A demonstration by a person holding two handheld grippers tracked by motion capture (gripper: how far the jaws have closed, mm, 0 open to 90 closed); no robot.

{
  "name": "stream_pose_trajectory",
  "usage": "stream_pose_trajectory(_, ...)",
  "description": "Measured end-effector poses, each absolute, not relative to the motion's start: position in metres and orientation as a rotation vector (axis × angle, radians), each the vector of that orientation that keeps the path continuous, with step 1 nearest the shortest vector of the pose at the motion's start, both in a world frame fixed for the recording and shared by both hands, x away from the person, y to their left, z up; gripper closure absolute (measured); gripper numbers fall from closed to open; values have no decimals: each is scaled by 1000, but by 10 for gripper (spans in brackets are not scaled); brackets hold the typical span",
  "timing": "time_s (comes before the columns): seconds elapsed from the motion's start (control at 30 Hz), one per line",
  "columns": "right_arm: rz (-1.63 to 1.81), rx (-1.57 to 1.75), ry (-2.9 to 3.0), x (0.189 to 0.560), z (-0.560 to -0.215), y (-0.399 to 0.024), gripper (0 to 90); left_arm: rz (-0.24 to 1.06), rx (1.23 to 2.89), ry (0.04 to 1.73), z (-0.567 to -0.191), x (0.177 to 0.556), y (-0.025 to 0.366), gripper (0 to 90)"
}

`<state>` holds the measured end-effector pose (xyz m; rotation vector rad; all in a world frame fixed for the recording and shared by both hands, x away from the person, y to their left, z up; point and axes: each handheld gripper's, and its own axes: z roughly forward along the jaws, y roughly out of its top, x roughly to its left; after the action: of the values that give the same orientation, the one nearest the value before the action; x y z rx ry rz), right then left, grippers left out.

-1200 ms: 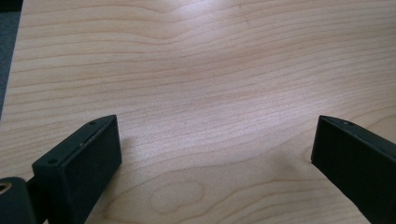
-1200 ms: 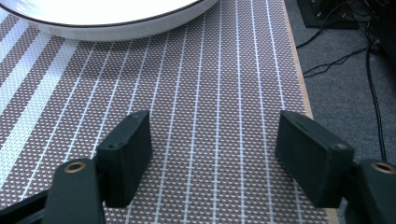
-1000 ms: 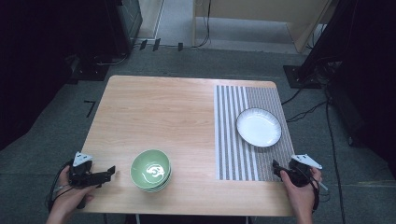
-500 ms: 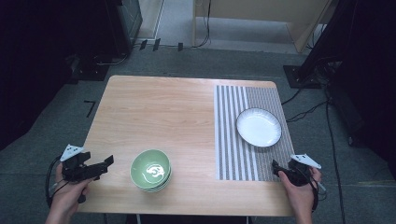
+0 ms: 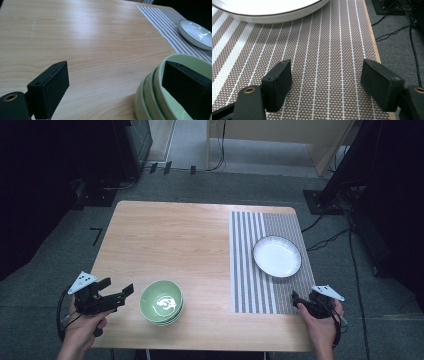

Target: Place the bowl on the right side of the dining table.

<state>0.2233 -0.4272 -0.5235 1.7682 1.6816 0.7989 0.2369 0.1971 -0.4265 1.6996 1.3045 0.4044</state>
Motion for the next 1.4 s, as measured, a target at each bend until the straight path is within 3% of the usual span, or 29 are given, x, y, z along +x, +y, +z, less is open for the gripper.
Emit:
stream_pose_trajectory(0.03,804,1780,1670,223,-523,-427,260,403,1705,1297,-426,237,195,71)
stream_pose_trajectory(0.07,818,1786,1662,223,-522,-428,272,414,1714,1291,-426,235,189,169)
stream_pose_trajectory(0.23,839,1787,1641,221,-518,-426,286,405,1772,1242,-430,234,177,186)
stream_pose_trajectory(0.3,852,1781,1628,219,-514,-424,301,401,1780,1230,-431,233,173,302)
stream_pose_trajectory(0.67,904,1732,1644,216,-504,-408,334,390,1855,1221,-440,232,151,476)
stream_pose_trajectory(1.07,953,1704,1683,216,-498,-388,340,424,1921,1224,-449,232,136,554)
stream_pose_trajectory(1.4,1010,1661,1741,216,-490,-362,301,439,1927,1256,-452,233,134,691)
